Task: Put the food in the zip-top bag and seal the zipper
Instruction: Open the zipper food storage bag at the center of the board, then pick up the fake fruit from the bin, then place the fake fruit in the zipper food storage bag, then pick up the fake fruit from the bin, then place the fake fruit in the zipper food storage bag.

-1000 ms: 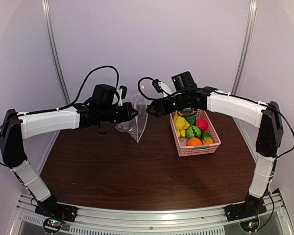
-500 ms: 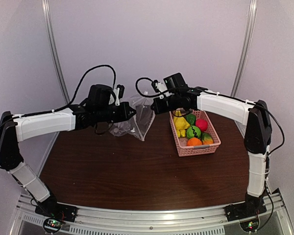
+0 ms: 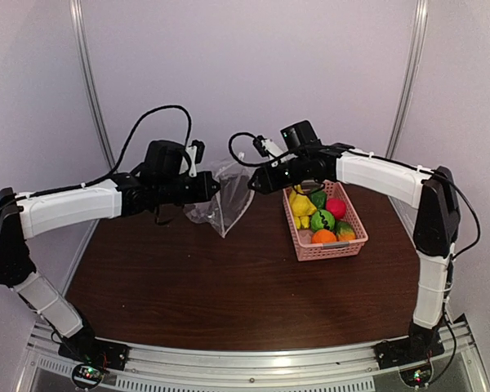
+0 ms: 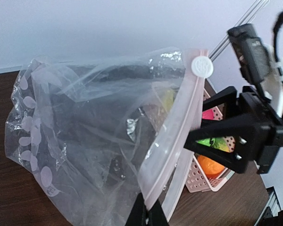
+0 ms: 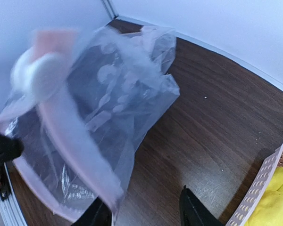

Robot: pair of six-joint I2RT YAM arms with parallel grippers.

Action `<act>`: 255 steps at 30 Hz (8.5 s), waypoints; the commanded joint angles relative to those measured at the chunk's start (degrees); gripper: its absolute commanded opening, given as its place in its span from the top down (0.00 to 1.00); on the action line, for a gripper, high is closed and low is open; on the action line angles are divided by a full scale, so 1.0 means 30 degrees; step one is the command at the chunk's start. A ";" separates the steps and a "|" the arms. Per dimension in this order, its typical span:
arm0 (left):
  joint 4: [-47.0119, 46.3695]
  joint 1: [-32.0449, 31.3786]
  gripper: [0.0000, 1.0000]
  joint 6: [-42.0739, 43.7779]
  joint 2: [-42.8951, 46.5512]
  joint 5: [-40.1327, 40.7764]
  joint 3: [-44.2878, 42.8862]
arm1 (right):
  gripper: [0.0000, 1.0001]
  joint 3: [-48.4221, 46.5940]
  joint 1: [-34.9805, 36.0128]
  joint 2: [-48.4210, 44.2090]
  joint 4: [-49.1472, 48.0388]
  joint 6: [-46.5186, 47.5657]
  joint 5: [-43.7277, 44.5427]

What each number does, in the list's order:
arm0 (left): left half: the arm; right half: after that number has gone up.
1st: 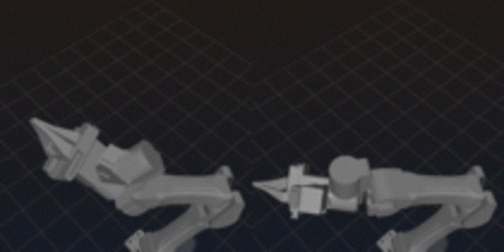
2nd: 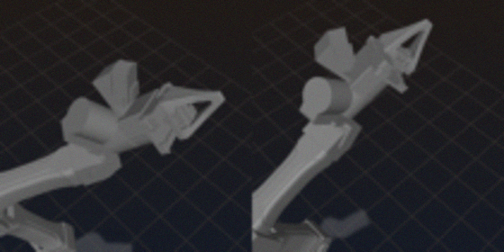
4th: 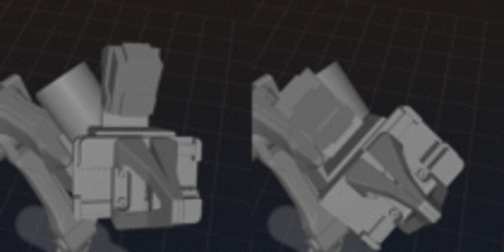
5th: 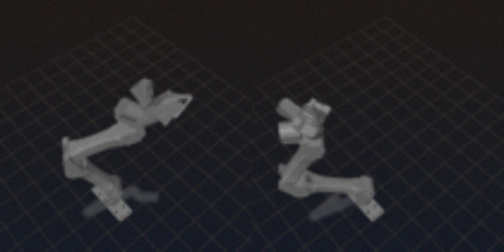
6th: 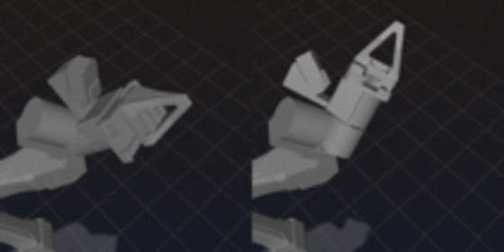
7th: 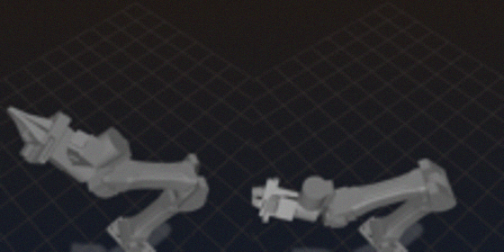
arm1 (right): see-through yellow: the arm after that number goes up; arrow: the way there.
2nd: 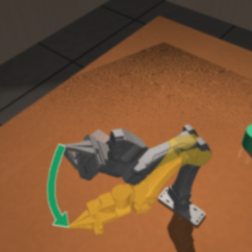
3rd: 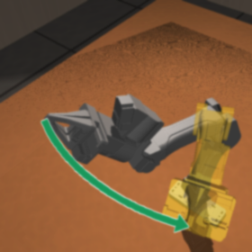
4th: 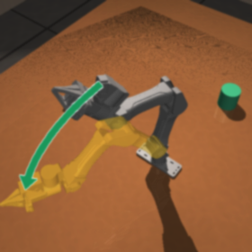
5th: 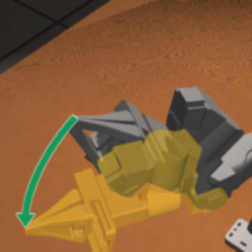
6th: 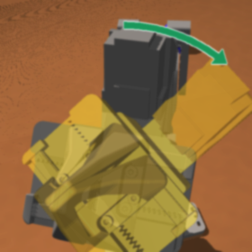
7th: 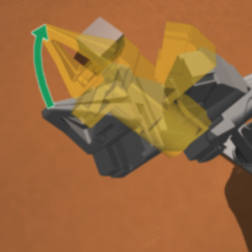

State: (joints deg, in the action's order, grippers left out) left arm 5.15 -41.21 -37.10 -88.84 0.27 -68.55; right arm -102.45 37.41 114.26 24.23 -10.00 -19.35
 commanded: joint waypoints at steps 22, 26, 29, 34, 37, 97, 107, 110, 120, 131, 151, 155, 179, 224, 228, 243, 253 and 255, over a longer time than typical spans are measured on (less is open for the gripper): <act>0.2180 0.0437 1.00 0.1485 -0.0934 -0.3396 -0.0874 | 0.20 0.0820 -0.6903 -0.0527 0.8415 1.0309 0.1544; 0.2576 0.0436 1.00 0.1000 -0.0618 -0.2788 -0.0581 | 0.20 0.1913 -0.6904 -0.0403 0.8605 1.0073 0.1501; 0.2061 0.0436 1.00 0.0657 -0.0452 -0.2530 -0.0135 | 0.19 0.2956 -0.6903 -0.0783 0.8295 1.0449 0.1464; 0.2170 0.0436 1.00 0.0181 -0.0399 -0.2552 -0.0394 | 0.16 0.3911 -0.6879 -0.1012 0.7470 1.0021 0.1288; 0.2202 0.0436 1.00 -0.0108 -0.0159 -0.2476 -0.0316 | 0.14 0.4064 -0.6847 -0.0569 0.7226 0.9733 0.0599; -0.0145 -0.1755 1.00 -0.3132 -0.2396 -0.4011 -0.4130 | 0.47 0.3360 -0.0956 -0.5338 0.2299 0.5225 -0.8500; 0.0079 -0.3225 1.00 -0.3178 -0.1242 -0.3301 -0.3480 | 0.38 0.2138 -0.0897 -0.3315 0.1311 0.0827 -0.3704; -0.0267 -0.3408 1.00 -0.3314 -0.0949 -0.2896 -0.2958 | 0.23 0.1835 -0.0592 -0.2996 0.1803 0.1473 -0.4553; 0.2397 -0.3153 1.00 -0.1306 0.0242 0.0675 -0.2730 | 0.00 0.2252 -0.1273 -0.6565 0.5415 0.6081 -0.5684; 0.3253 -0.1942 1.00 0.0218 0.2440 0.2499 0.0168 | 0.10 0.4737 -0.6063 -0.6448 0.6812 0.7541 -0.3876; 0.2826 -0.1204 1.00 0.0236 0.0369 -0.3124 -0.0758 | 0.09 -0.2205 -0.5915 0.3188 0.6550 0.9976 -0.1645; 0.2844 -0.1196 1.00 0.0292 0.0387 -0.2809 -0.0820 | 0.09 -0.2645 -0.5766 0.3773 0.6510 0.9893 -0.2216; 0.2566 -0.1188 1.00 0.0385 -0.1102 -0.3134 -0.1872 | 0.45 0.0519 -0.5804 -0.1166 0.5762 0.9420 -0.2953; 0.1167 -0.1181 1.00 -0.2367 0.0221 -0.5829 -0.3066 | 0.48 0.4995 -0.0762 -0.3124 -0.4219 0.0987 -0.8821; 0.1112 -0.1202 1.00 -0.2348 0.0292 -0.5611 -0.2812 | 0.44 0.4524 -0.0767 -0.2841 -0.3261 0.1266 -0.7368; 0.1945 -0.1139 1.00 -0.1693 -0.0291 -0.4422 -0.2535 | 0.04 0.3729 -0.0479 -0.4700 -0.2111 0.1230 -0.9605; 0.3325 -0.0157 1.00 -0.0413 0.1273 -0.2376 -0.1638 | 0.08 0.4228 -0.4956 -0.6990 -0.0444 0.2201 -0.8773; 0.4413 -0.0395 1.00 0.0487 -0.0316 -0.4087 -0.3490 | 0.11 0.4295 -0.5697 -0.6757 0.1301 0.4023 -0.5827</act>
State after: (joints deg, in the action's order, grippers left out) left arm 18.28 -42.24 -39.22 -86.43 -8.27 -74.48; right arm -89.97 25.30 93.08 19.16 -5.80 -49.52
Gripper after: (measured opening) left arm 0.014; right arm 0.908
